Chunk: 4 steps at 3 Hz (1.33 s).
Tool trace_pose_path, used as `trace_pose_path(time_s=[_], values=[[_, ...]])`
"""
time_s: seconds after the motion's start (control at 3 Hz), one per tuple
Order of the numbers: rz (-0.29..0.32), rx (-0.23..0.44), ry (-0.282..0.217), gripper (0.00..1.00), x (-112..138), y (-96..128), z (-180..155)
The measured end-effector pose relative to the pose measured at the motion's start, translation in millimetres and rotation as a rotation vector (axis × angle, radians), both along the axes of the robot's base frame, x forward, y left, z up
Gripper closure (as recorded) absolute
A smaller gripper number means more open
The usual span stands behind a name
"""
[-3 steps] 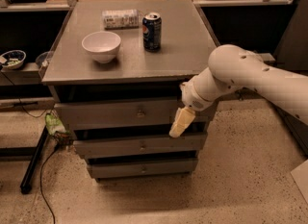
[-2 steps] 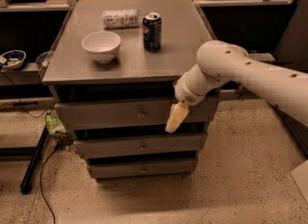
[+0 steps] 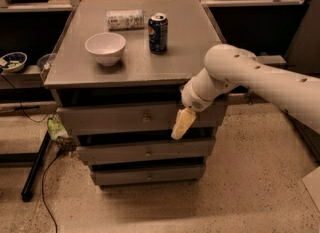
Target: Open top drawer
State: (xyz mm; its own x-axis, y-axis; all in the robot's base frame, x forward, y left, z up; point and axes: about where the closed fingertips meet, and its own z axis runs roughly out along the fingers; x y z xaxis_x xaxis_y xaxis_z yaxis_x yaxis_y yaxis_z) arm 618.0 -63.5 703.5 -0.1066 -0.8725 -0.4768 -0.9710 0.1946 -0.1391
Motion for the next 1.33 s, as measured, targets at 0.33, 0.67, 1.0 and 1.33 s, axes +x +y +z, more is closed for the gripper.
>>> trace_pose_path(time_s=[0.33, 0.67, 1.0, 1.33], values=[[-0.009, 0.026, 0.046, 0.00, -17, 2, -26], [-0.009, 0.026, 0.046, 0.00, -17, 2, -26], [-0.031, 0.012, -0.015, 0.00, -12, 1, -15], [-0.044, 0.013, -0.052, 0.00, -10, 1, -7]])
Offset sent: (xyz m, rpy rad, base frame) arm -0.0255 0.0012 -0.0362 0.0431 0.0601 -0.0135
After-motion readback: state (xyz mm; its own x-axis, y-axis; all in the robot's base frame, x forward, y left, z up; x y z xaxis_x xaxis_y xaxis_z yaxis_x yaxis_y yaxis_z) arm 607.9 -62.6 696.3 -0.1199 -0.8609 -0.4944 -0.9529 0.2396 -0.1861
